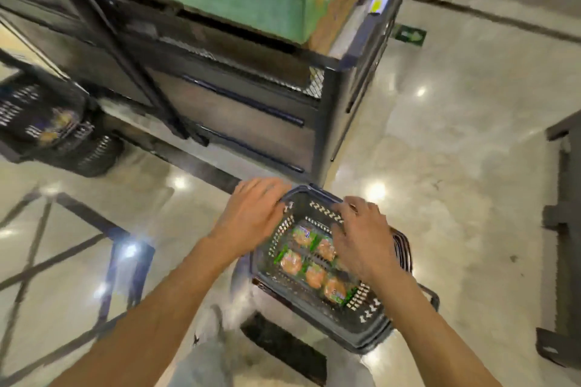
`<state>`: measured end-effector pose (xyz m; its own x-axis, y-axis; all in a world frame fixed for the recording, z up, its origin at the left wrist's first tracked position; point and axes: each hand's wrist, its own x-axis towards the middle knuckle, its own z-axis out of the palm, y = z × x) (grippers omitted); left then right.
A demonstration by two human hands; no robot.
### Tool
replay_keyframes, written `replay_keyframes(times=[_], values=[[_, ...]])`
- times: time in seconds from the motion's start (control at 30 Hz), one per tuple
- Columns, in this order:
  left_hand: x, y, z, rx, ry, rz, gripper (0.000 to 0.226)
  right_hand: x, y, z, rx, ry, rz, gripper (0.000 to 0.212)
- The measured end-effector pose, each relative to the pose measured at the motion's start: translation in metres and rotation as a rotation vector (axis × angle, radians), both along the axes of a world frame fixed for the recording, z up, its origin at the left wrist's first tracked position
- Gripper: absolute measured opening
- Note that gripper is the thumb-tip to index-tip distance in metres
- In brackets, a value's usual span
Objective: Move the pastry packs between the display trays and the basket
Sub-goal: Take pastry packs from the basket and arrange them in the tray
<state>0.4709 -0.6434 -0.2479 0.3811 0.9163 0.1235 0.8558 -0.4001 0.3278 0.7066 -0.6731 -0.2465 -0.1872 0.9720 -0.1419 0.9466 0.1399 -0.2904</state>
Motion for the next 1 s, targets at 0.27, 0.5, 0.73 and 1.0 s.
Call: replay_keyframes(times=[0.27,0.5,0.73,1.0], values=[[-0.260,-0.052,0.168,0.187,-0.224,0.371,0.037,-0.260,0.041,0.177,0.269,0.205,0.114,0.026],[-0.411,-0.052,0.213,0.230,-0.455,0.691,0.024,-0.421,0.058,0.236,0.236,0.349,0.188,0.023],[-0.490,0.072,0.224,0.220,-0.416,0.607,0.026,-0.521,0.172,0.247,0.278,0.350,0.243,0.022],[-0.561,0.273,0.247,0.199,-0.358,0.485,0.030,-0.571,0.357,0.261,0.292,0.472,0.058,0.022]])
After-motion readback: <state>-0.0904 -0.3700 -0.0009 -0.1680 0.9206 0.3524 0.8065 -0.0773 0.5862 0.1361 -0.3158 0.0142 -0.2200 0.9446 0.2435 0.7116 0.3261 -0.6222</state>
